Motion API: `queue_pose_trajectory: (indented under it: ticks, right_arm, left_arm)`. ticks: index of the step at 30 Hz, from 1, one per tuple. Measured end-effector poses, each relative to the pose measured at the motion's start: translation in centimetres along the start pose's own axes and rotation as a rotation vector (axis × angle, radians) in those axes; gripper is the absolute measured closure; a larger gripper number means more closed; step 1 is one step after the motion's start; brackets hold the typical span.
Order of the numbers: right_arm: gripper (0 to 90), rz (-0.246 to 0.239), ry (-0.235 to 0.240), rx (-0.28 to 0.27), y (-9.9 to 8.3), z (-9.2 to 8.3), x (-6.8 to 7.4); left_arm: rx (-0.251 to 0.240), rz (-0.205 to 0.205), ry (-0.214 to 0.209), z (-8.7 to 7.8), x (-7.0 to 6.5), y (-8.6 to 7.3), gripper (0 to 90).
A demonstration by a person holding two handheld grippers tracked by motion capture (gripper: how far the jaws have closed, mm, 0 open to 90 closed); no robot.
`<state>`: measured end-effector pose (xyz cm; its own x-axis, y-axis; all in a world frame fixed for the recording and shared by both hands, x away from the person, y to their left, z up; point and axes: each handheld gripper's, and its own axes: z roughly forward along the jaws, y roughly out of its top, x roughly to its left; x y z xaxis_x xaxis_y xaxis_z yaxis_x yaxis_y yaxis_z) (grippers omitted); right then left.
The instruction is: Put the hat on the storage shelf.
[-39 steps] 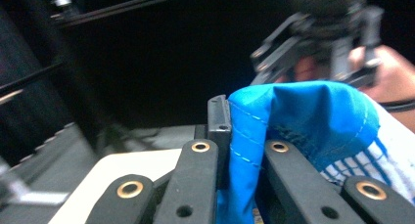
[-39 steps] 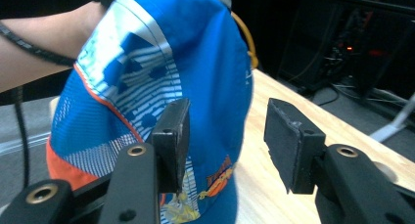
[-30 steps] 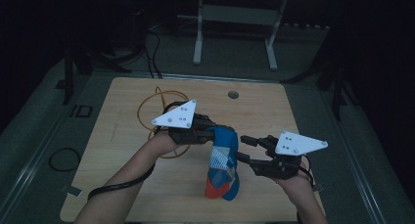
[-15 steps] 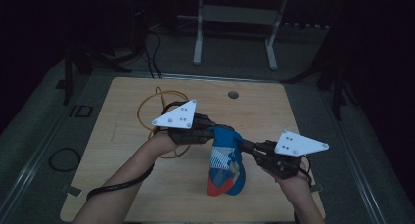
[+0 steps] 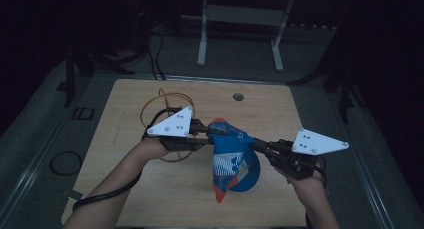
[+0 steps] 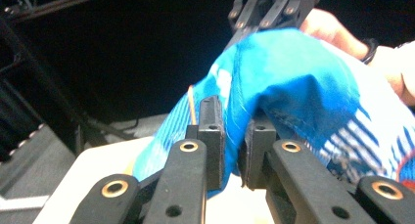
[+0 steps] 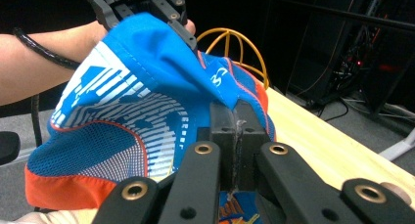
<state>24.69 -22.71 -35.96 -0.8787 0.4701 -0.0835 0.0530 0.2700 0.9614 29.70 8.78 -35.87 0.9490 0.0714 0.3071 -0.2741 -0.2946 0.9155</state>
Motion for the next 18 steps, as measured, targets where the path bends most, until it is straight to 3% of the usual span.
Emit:
queue_pose_trajectory:
  ticks: [3,5,9,10,12,16,17,18]
  right_arm:
    - [89.6,-0.010,-0.006,0.001,0.2,-0.1,0.1]
    - [89.6,-0.012,-0.001,0.007,0.3,0.0,0.1]
    - [89.6,-0.011,0.010,0.014,0.4,0.3,0.2]
    - [89.6,-0.015,0.012,0.016,0.5,0.4,0.3]
    - [89.6,-0.018,0.014,0.018,0.6,0.4,0.4]
    - [89.7,-0.006,0.015,-0.005,1.0,0.1,0.1]
    - [89.7,-0.002,0.012,-0.011,1.1,0.0,0.0]
    - [89.7,-0.004,0.009,-0.011,1.2,0.0,-0.1]
  left_arm:
    - [0.011,0.000,0.009,-0.2,0.0,0.0,82.2]
    - [0.055,0.009,0.042,-1.0,-0.3,0.0,82.2]
    - [0.065,0.010,0.056,-1.3,-0.4,0.0,81.4]
    - [0.091,0.017,0.086,-2.1,-0.6,0.0,79.6]
    - [0.101,0.013,0.107,-2.9,-0.7,-0.1,77.5]
    - [0.111,-0.040,0.204,-5.4,-0.3,-0.7,77.7]
    - [0.104,-0.066,0.220,-6.0,-0.2,-0.8,77.9]
    - [0.104,-0.066,0.220,-6.0,-0.2,-0.8,77.9]
